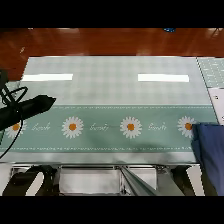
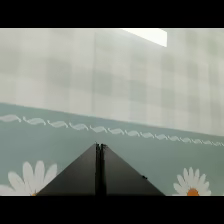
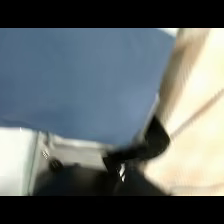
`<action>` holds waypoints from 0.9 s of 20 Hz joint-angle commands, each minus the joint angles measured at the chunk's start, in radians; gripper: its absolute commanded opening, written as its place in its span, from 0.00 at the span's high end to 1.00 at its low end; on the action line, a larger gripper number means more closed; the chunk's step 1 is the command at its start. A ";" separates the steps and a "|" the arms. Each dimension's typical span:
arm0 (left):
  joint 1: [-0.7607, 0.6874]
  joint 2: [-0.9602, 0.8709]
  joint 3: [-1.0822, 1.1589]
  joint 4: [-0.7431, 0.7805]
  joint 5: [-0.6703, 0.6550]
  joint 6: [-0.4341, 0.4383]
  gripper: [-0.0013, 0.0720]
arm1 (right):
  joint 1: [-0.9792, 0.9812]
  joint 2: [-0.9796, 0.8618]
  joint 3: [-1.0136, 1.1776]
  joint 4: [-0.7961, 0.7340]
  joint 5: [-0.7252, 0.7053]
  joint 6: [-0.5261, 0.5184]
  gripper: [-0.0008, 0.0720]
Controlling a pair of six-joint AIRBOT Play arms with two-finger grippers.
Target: Fold the shirts.
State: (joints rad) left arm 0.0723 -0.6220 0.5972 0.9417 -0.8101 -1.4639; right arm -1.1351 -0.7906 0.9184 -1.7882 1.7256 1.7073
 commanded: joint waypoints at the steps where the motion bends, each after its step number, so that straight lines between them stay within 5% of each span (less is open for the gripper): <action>1: 0.000 -0.060 0.074 0.000 0.087 0.064 0.96 | 0.108 -0.015 0.081 0.152 -0.180 -0.063 0.87; 4: -0.021 -0.219 0.322 0.000 0.034 0.122 0.96 | 0.354 -0.144 0.293 0.518 -0.344 -0.123 0.95; 6: -0.104 -0.373 0.527 0.008 0.001 0.151 0.96 | 0.629 -0.260 0.419 0.600 -0.409 -0.083 0.95; 8: -0.231 -0.542 0.713 0.105 -0.076 0.117 0.96 | 0.953 -0.382 0.495 0.507 -0.465 -0.052 0.95; 11: -0.307 -0.707 0.799 0.323 -0.264 -0.102 0.96 | 1.252 -0.544 0.496 0.283 -0.476 0.026 0.95; 13: -0.301 -0.760 0.756 0.343 -0.309 -0.183 0.96 | 1.327 -0.633 0.490 0.126 -0.433 0.039 0.95; 18: -0.297 -0.814 0.739 0.343 -0.382 -0.183 0.96 | 1.337 -0.649 0.490 0.075 -0.423 0.035 0.95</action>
State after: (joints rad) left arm -0.2188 -1.3945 1.3323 1.2545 -1.1259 -1.6115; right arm 0.1600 -1.4147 1.4044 -1.6371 1.2980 1.7317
